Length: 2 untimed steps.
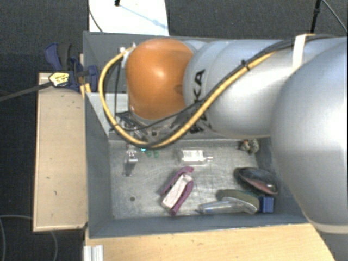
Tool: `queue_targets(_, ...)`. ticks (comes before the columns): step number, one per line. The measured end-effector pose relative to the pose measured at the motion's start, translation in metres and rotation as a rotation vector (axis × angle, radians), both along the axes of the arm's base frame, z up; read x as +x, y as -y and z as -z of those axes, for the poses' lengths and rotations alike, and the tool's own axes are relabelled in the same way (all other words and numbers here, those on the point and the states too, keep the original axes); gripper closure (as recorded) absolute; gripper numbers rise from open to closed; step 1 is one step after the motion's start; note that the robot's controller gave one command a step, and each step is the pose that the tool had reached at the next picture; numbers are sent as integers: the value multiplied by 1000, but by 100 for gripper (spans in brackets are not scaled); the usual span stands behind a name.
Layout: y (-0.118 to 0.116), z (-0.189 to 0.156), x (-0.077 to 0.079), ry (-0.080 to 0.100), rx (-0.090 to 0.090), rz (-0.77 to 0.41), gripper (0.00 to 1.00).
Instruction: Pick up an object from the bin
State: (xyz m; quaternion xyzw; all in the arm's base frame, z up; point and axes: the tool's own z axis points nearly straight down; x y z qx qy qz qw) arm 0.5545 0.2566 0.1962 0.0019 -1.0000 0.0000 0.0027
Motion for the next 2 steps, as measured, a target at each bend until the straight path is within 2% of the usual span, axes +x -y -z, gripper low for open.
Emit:
queue_targets(1, 14, -66, -5, 14, 4, 84, 0)
queue_targets(2, 93, 22, -43, 2, -2, -126, 0)
